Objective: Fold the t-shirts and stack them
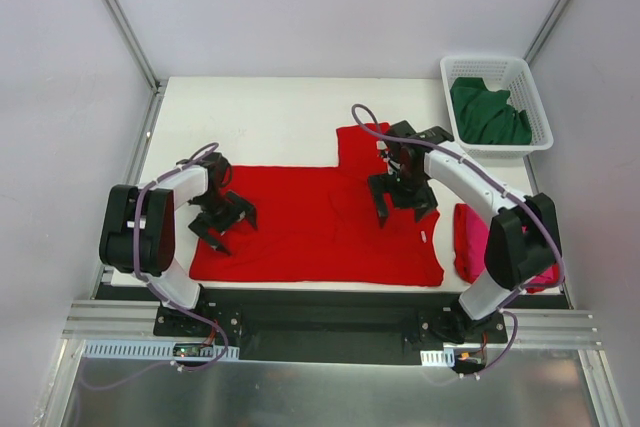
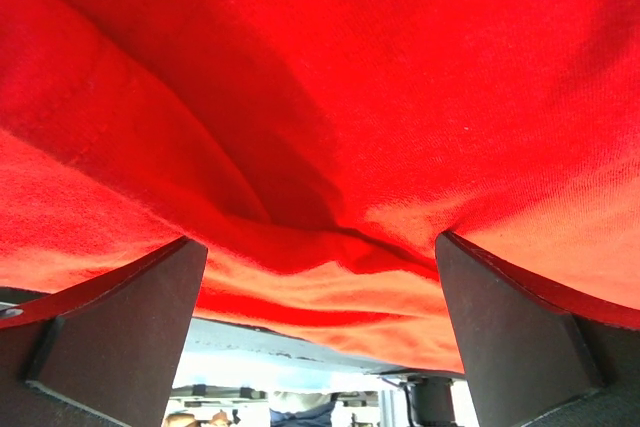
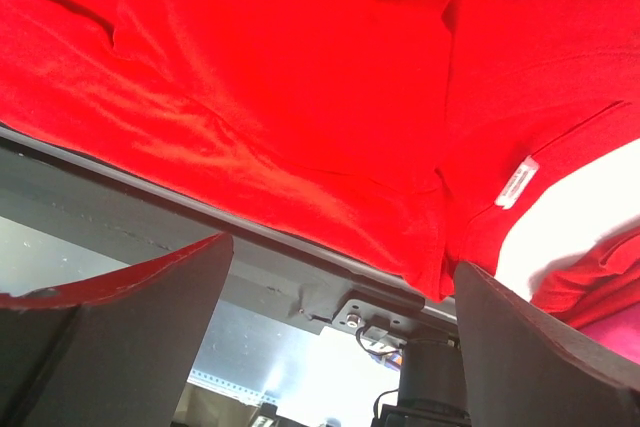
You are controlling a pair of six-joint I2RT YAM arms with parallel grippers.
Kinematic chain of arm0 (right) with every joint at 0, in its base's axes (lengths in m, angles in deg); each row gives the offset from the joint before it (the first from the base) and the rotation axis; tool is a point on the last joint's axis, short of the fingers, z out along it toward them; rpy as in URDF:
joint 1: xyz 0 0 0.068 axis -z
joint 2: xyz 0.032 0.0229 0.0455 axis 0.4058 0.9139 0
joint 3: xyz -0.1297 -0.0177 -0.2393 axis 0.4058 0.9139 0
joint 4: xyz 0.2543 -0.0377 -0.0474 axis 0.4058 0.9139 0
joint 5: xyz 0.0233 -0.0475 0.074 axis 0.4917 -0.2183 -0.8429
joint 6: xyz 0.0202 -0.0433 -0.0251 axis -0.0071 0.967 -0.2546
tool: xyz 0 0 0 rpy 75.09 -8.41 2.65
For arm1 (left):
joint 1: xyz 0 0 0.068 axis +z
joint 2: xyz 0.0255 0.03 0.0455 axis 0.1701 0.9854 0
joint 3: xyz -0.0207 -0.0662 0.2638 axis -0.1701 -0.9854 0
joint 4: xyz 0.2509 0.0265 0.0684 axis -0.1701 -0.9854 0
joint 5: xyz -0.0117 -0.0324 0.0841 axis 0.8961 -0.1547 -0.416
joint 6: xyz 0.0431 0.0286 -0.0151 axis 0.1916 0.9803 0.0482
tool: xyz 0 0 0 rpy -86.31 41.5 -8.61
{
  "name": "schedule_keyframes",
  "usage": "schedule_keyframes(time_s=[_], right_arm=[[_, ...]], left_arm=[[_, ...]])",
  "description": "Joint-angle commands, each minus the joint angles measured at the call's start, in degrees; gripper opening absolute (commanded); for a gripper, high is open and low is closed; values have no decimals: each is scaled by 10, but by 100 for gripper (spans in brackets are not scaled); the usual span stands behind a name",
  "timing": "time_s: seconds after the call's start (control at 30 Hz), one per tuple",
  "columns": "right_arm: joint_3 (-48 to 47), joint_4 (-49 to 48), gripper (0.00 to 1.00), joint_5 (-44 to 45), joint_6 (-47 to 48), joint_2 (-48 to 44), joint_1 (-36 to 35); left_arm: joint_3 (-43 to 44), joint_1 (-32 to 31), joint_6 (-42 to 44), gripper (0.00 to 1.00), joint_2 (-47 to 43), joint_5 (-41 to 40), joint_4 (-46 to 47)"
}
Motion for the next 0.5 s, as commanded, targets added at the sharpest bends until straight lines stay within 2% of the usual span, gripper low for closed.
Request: schedule_keyframes(time_s=[0.0, 0.17, 0.3, 0.47], right_arm=[[-35, 23, 96, 5, 10, 2, 5], [-68, 31, 96, 5, 16, 11, 6], [-30, 4, 96, -26, 7, -2, -7], [45, -55, 96, -13, -5, -2, -57]], left_arm=[[8, 7, 23, 99, -27, -54, -48], [106, 7, 30, 99, -101, -59, -82], [189, 7, 49, 99, -72, -54, -92], [183, 7, 53, 99, -56, -39, -99]])
